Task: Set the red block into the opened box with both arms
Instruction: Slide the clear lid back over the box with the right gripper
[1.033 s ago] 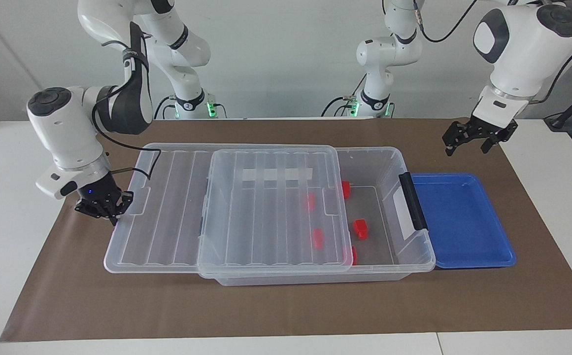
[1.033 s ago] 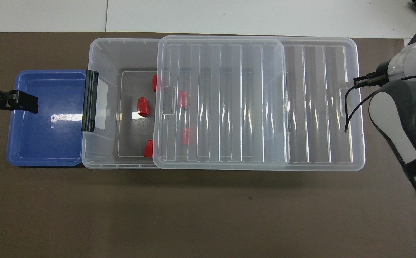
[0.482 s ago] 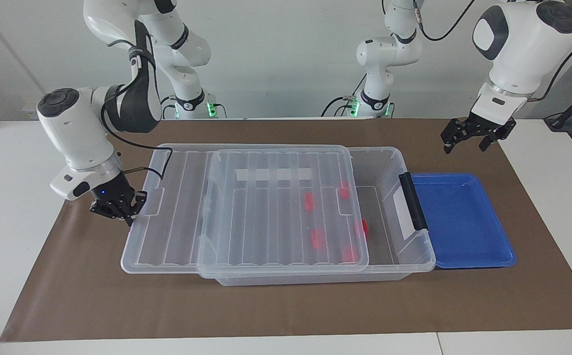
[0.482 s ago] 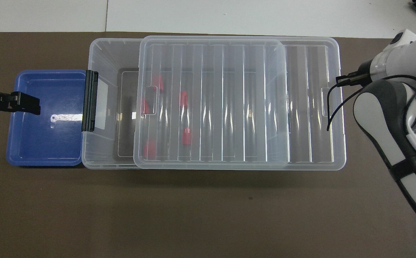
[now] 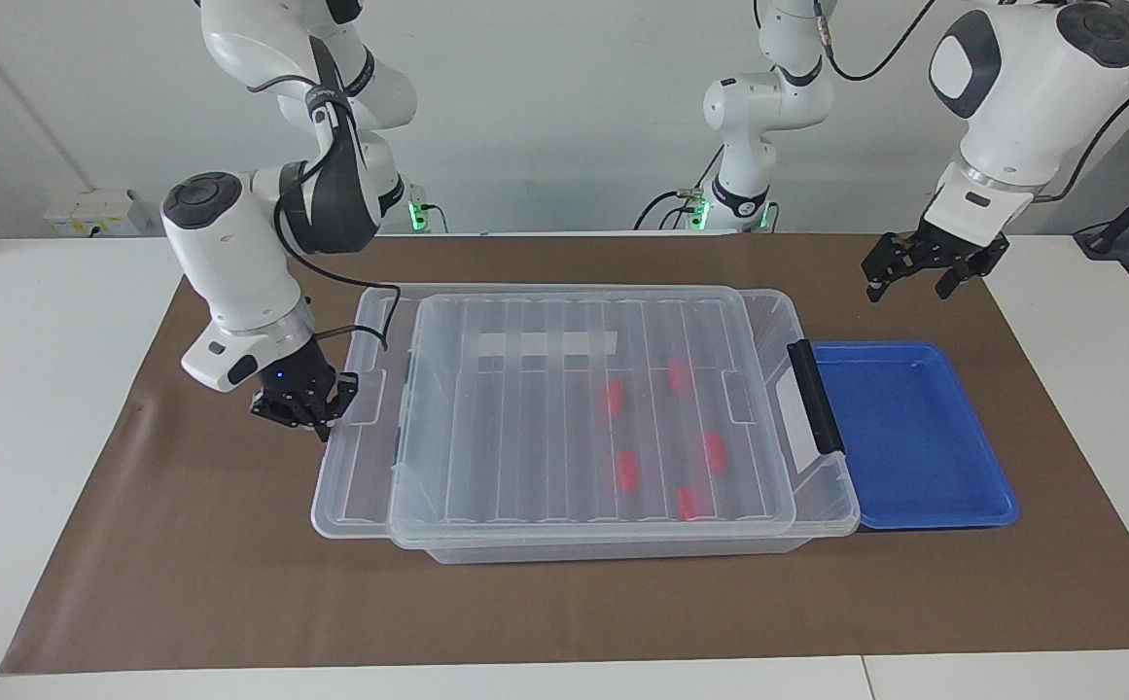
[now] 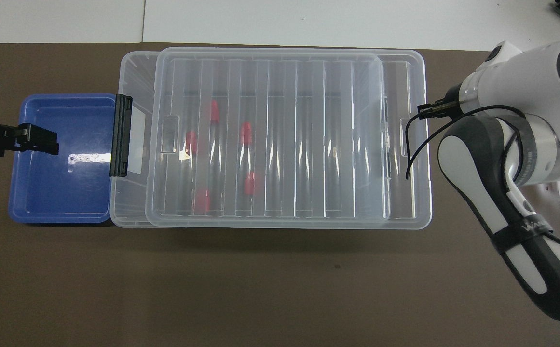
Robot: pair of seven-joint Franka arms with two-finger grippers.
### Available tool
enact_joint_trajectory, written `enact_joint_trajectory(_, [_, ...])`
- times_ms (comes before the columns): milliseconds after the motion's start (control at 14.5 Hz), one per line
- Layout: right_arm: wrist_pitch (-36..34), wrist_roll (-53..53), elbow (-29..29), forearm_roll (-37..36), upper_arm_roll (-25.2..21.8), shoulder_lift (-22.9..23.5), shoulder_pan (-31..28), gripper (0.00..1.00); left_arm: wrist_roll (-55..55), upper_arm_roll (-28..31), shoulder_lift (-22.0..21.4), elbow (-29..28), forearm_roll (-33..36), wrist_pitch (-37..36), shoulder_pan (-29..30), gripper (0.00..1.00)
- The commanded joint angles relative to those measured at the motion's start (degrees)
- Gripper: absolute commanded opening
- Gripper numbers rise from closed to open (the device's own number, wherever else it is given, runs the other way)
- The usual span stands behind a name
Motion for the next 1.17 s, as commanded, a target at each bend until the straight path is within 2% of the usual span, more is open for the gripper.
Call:
enact_joint_trajectory(0, [-0.17,0.84,-0.25,2.95,0.19,0.01,0.9,0.0,-0.17,0.15,-1.86,-1.9,-0.92,-0.03,0.3,1.0])
enact_joint_trajectory(413, [-0.96,0.84,-0.77,7.08,0.19,-0.34,2.13,0.0,-0.26,0.15,-1.86,-1.9,-0.92,0.06,0.12,1.0])
enact_joint_trajectory(1033, [-1.32,0.75,-1.91,7.7,0.28,-0.87,2.14,0.0,-0.26,0.15,-1.77,-1.9,-0.92,0.23,0.12,1.0])
enact_joint_trajectory(1101, [-1.32,0.75,-1.91,9.44,0.37,-0.87,2.22,0.0,-0.26,0.15,-1.86,-1.9,-0.92,0.23,0.12,1.0])
